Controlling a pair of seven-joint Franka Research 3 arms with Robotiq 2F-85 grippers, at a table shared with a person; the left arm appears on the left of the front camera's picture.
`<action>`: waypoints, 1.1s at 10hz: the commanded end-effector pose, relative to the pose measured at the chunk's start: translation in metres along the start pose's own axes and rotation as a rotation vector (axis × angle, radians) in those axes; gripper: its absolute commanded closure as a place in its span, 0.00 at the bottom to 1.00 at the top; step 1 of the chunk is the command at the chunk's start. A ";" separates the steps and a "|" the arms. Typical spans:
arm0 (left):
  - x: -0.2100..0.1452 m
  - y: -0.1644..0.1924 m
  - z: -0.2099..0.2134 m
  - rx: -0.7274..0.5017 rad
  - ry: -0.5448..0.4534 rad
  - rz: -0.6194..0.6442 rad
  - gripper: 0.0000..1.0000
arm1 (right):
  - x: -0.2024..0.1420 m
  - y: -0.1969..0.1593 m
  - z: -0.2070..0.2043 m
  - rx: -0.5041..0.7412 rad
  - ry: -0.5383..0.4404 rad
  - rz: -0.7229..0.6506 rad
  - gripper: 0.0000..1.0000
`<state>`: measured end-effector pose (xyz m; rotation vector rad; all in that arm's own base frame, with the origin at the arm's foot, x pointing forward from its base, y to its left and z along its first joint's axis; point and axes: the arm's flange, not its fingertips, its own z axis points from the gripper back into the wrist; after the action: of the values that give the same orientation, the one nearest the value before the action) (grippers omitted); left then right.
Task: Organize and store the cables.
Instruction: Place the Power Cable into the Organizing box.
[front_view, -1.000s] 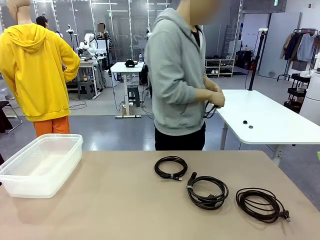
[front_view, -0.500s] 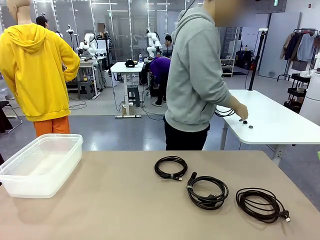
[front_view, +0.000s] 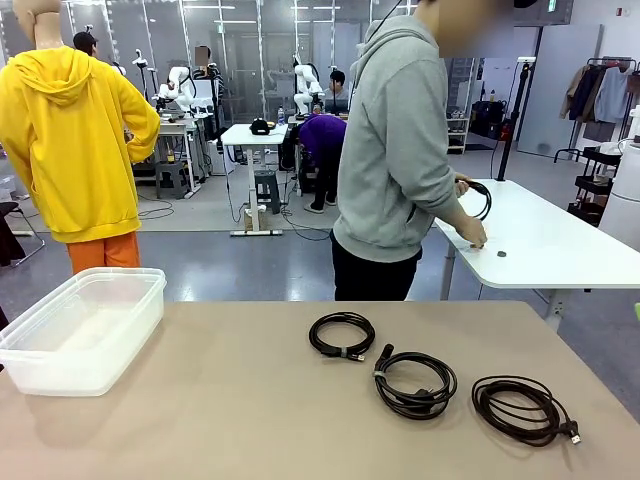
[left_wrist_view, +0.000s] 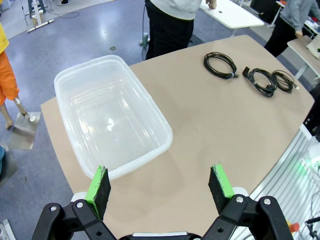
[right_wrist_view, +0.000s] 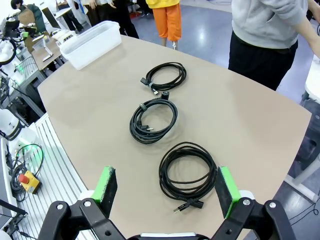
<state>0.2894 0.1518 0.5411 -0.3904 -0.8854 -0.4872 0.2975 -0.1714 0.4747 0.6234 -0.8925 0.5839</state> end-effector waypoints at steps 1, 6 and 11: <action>0.001 -0.001 0.002 -0.006 -0.008 -0.013 0.00 | 0.001 -0.002 -0.001 0.003 -0.014 0.020 0.00; 0.001 -0.001 0.002 -0.006 -0.008 -0.013 0.00 | 0.066 0.030 -0.068 -0.130 0.245 -0.219 0.00; 0.001 -0.001 0.002 -0.006 -0.008 -0.013 0.00 | 0.132 0.075 -0.215 -0.325 0.465 -0.471 0.00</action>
<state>0.2889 0.1515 0.5421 -0.3878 -0.8870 -0.4882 0.4047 0.0472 0.5015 0.3748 -0.4082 0.2175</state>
